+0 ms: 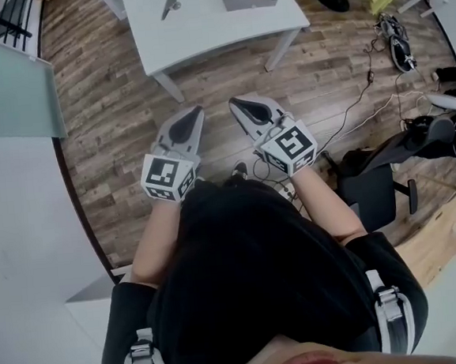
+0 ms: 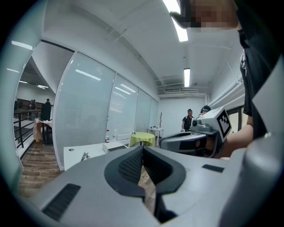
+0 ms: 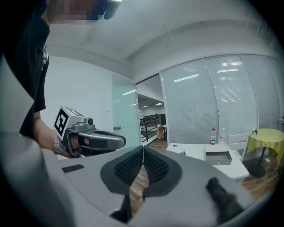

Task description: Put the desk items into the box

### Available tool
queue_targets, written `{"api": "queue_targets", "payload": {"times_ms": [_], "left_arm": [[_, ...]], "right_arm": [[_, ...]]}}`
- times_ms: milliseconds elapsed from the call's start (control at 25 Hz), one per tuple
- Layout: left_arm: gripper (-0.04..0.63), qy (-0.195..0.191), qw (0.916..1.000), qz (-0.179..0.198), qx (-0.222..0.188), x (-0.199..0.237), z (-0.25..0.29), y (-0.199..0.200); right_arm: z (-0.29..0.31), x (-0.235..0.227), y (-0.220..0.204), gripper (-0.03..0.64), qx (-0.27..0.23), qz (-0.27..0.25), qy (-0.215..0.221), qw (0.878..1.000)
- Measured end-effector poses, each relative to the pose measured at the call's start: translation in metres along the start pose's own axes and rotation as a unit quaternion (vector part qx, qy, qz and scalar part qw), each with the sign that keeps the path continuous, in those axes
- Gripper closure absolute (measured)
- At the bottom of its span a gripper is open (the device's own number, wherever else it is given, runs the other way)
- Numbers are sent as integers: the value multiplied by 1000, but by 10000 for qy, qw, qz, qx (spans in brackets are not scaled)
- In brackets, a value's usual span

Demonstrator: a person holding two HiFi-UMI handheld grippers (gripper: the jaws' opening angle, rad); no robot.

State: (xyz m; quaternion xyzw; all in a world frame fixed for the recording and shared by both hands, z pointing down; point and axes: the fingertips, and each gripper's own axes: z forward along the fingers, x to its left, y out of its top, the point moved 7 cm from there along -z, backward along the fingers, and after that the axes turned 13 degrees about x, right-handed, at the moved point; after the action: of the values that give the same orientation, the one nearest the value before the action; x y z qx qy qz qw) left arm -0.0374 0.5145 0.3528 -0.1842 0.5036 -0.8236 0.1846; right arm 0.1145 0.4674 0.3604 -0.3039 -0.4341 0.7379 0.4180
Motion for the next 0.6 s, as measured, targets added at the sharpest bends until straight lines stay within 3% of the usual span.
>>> {"api": "queue_targets", "payload": {"times_ms": [200,600], "left_arm": [[583,106,9999,-28,19,0,8,2],[583,86,9999,-143,23,51,34,8]], "right_arm": [[4,-11,-5,600,47,38,91,9999],[49,-41,13,600,71,20,200,9998]]}}
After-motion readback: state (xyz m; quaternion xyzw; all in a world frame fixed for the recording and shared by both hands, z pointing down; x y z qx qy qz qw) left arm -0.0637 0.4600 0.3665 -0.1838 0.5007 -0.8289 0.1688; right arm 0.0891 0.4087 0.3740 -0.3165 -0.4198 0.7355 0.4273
